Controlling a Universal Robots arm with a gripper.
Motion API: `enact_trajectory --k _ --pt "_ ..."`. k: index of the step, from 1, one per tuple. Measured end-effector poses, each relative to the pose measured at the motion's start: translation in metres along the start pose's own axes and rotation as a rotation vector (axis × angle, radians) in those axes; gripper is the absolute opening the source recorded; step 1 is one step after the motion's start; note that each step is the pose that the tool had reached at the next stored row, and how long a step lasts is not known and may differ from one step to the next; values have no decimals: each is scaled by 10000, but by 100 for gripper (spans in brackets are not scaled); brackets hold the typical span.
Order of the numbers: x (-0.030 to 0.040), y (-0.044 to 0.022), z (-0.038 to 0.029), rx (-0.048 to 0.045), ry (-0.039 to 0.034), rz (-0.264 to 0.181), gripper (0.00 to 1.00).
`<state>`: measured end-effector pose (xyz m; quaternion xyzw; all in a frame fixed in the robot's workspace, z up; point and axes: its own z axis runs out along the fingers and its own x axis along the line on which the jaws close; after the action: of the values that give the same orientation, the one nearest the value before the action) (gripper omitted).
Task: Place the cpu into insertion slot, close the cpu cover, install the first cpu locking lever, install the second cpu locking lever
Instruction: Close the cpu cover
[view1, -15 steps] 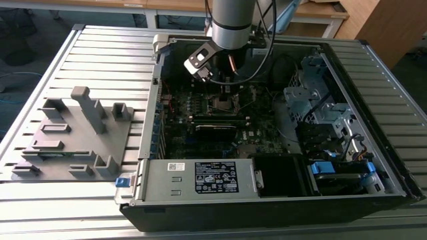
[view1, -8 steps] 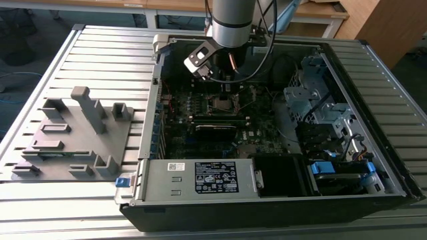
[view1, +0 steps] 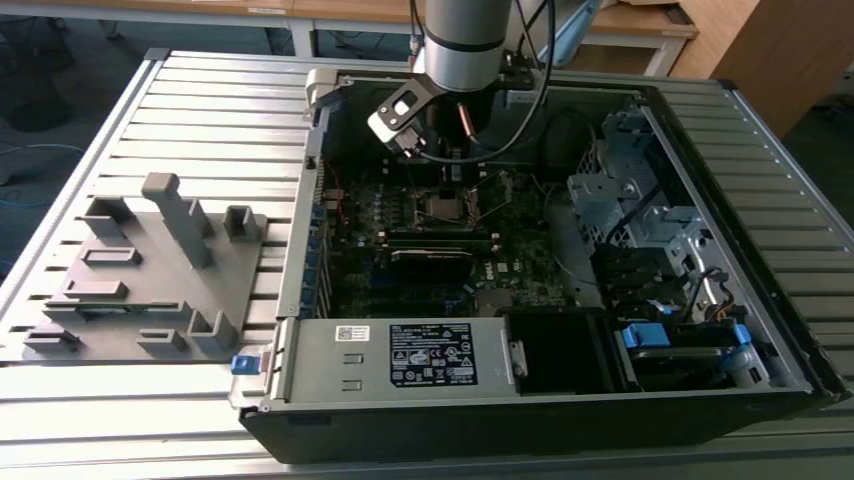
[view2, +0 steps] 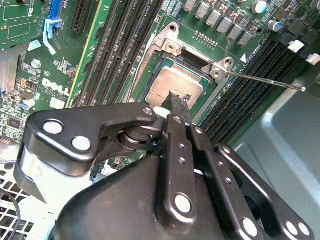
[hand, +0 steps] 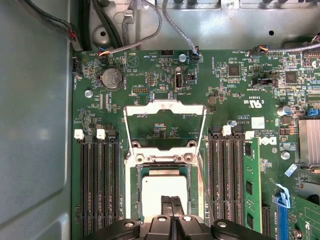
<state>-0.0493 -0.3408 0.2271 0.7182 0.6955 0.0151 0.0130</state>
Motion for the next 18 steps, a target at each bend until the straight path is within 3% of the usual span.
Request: enact_trajectory --k 18 --pt "0 1 -31 0 0 0 10"
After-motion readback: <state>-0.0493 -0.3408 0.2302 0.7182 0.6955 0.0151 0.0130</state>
